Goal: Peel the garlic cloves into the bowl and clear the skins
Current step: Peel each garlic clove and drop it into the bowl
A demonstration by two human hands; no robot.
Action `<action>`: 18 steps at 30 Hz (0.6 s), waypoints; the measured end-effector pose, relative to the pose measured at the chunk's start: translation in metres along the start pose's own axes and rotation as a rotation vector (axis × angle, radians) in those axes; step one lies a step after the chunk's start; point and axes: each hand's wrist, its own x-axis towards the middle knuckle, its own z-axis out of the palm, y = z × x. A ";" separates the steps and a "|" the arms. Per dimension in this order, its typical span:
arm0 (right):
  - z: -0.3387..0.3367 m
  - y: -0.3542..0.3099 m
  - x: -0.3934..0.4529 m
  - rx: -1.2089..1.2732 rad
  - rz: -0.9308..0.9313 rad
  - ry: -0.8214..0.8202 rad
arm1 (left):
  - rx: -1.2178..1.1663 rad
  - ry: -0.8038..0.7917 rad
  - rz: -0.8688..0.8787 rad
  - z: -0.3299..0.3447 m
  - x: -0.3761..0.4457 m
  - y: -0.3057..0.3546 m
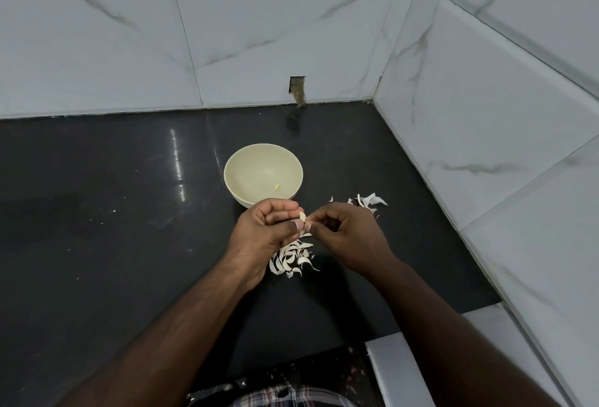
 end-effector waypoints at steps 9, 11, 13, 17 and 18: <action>-0.003 0.001 0.004 -0.023 0.048 0.071 | -0.016 -0.042 -0.016 -0.003 -0.001 0.001; -0.008 0.006 0.006 -0.038 0.085 0.118 | -0.030 -0.052 -0.037 -0.004 -0.001 0.001; -0.014 0.011 0.007 -0.061 0.129 0.162 | -0.028 -0.059 -0.051 -0.005 0.000 0.000; -0.024 0.028 0.009 -0.138 0.225 0.209 | -0.028 -0.054 -0.072 -0.005 0.000 -0.001; -0.026 0.032 0.010 -0.171 0.239 0.192 | -0.025 -0.051 -0.077 -0.005 0.000 -0.002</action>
